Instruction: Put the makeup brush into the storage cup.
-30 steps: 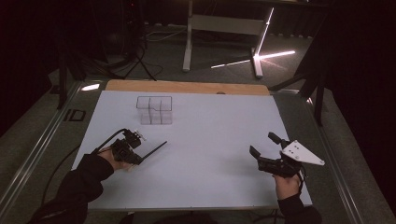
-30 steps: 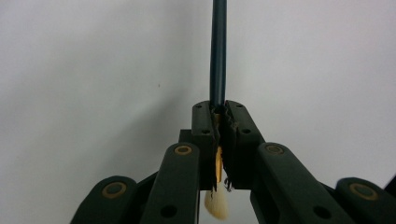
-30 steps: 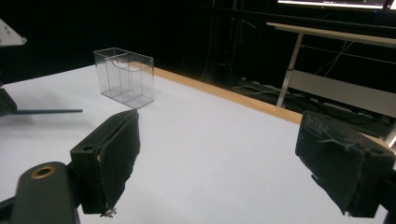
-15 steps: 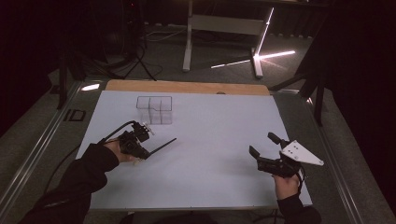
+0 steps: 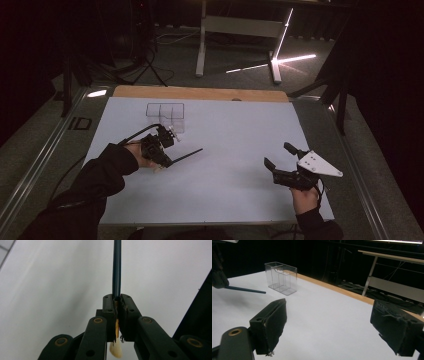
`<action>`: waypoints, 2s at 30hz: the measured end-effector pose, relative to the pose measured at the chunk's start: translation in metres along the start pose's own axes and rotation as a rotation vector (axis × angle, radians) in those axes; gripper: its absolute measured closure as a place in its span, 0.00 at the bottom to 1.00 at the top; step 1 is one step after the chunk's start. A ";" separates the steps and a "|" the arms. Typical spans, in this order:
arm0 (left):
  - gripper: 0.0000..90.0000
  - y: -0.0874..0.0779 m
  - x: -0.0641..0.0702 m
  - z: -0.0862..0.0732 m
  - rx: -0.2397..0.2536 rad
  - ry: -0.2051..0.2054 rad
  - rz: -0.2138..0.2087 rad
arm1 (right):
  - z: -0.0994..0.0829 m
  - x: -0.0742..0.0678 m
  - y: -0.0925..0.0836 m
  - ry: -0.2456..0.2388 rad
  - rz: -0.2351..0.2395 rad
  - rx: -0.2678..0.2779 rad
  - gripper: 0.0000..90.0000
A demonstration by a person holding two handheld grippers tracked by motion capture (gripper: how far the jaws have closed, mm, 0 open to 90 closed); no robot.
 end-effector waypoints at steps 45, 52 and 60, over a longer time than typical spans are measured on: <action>0.93 0.014 0.041 0.077 -0.151 0.191 -0.053 | 0.000 -0.074 0.027 -0.817 0.256 -0.277 0.41; 0.93 0.017 0.049 0.088 -0.146 0.206 -0.068 | -0.011 -0.087 0.036 -0.918 0.297 -0.313 0.51; 0.93 0.018 0.056 0.092 -0.151 0.226 -0.063 | -0.019 -0.093 0.044 -1.120 0.243 -0.285 0.54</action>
Point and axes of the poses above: each handheld gripper's, and its own axes: y roughly forward along the jaws, z roughly out of its top, x roughly to its right, the point moved 9 cm from there along y, roughly forward along the jaws, and after that the axes turned 13 degrees about -z, right-handed, at the moved point
